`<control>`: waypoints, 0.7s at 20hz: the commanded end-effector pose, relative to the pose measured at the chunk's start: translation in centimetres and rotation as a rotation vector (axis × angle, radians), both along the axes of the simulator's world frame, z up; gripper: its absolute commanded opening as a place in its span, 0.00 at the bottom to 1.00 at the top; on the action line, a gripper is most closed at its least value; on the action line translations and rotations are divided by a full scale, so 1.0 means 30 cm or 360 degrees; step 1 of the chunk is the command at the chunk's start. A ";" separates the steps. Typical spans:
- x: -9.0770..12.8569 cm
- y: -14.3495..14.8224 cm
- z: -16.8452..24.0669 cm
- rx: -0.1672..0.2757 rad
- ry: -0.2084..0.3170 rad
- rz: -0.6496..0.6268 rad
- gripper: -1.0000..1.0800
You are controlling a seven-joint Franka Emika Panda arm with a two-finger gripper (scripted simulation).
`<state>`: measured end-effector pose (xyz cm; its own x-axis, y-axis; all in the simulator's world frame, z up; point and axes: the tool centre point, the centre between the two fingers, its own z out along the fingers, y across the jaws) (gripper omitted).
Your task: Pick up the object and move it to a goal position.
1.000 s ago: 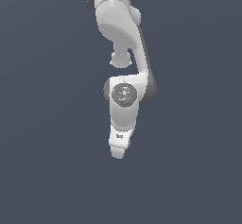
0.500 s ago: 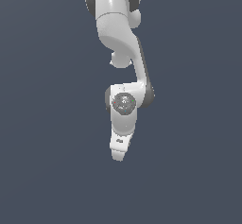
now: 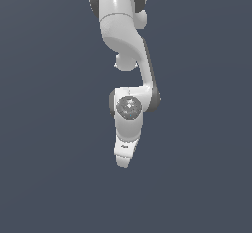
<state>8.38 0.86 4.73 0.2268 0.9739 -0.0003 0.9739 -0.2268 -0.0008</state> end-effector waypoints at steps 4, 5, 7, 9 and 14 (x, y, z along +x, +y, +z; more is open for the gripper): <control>-0.001 0.001 0.003 0.0000 0.0000 0.0000 0.00; -0.002 0.002 0.008 0.0000 0.0000 0.0000 0.00; -0.004 0.007 0.022 0.0000 0.0000 0.0000 0.00; -0.009 0.013 0.043 0.0000 0.0000 0.0000 0.00; -0.026 0.042 0.129 -0.0002 0.0000 0.0000 0.00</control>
